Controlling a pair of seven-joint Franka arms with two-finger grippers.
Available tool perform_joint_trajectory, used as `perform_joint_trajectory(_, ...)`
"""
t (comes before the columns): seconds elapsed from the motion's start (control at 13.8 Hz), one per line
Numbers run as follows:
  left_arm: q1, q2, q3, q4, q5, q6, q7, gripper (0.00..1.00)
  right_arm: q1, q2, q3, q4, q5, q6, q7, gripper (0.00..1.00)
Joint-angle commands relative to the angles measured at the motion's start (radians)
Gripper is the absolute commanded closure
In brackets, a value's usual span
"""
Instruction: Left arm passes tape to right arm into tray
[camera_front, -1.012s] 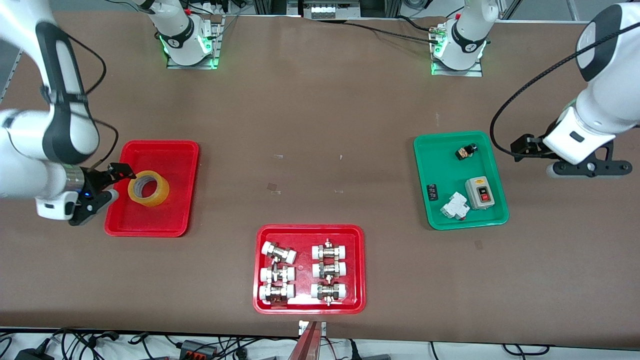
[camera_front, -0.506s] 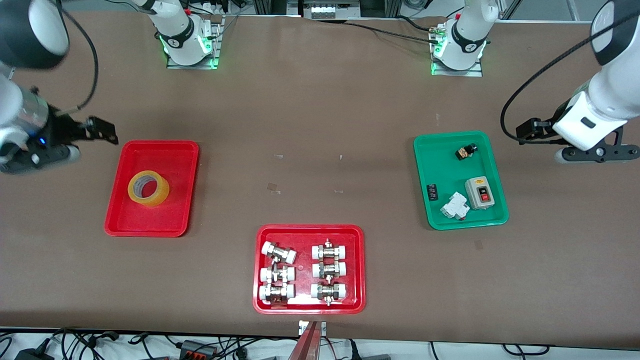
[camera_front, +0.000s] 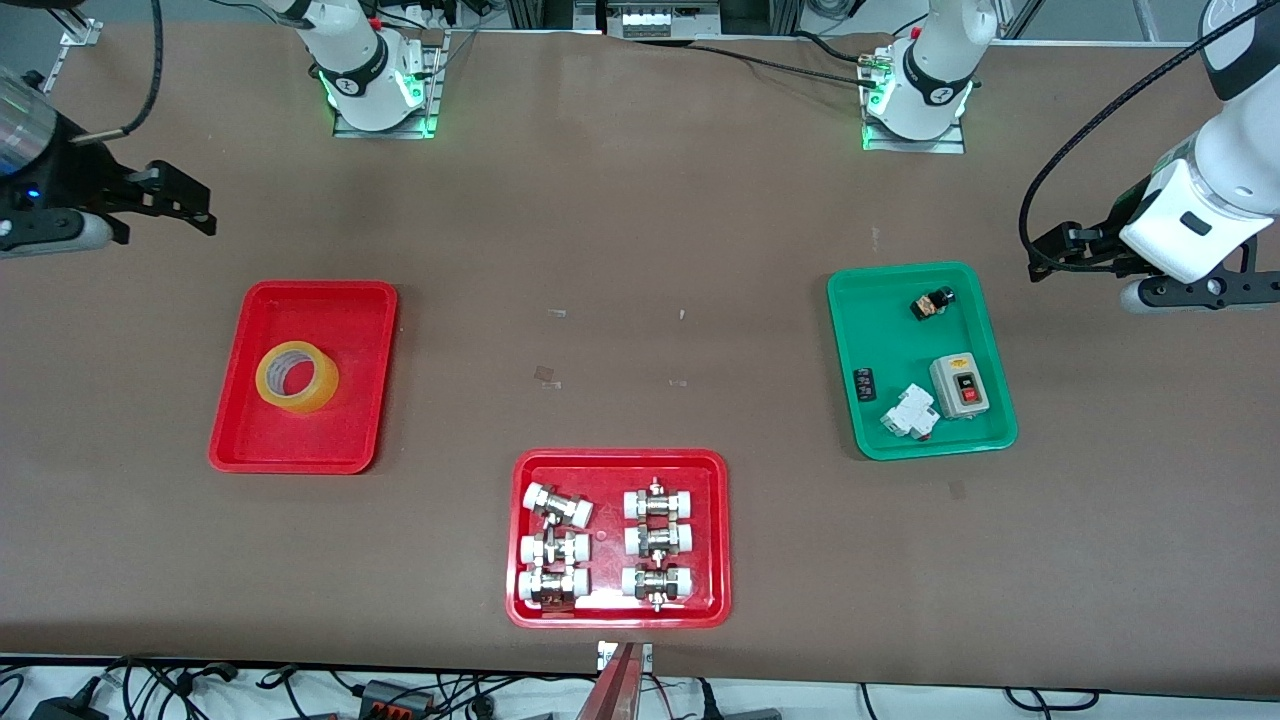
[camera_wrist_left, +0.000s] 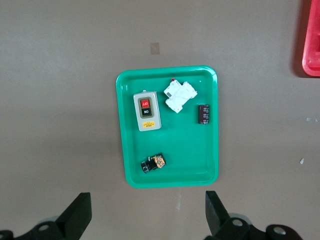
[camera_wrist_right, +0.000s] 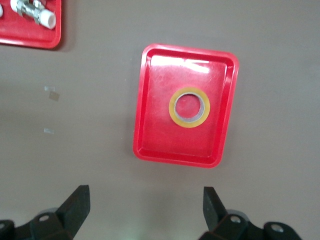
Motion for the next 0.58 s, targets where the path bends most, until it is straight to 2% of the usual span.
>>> perform_joint_trajectory(0.0, -0.003, 0.005, 0.003, 0.02, -0.031, 0.002, 0.005, 0.0, 0.004, 0.016, 0.0, 0.047, -0.015, -0.028, 0.026, 0.0)
perform_joint_trajectory(0.14, -0.003, 0.003, 0.003, 0.022, -0.032, 0.0, 0.004, 0.0, 0.007, 0.001, 0.005, 0.041, -0.016, -0.056, 0.188, 0.0)
perform_joint_trajectory(0.51, 0.008, 0.003, 0.011, 0.023, -0.032, 0.0, 0.007, 0.0, 0.0, 0.019, 0.002, 0.055, -0.015, -0.036, 0.183, 0.0)
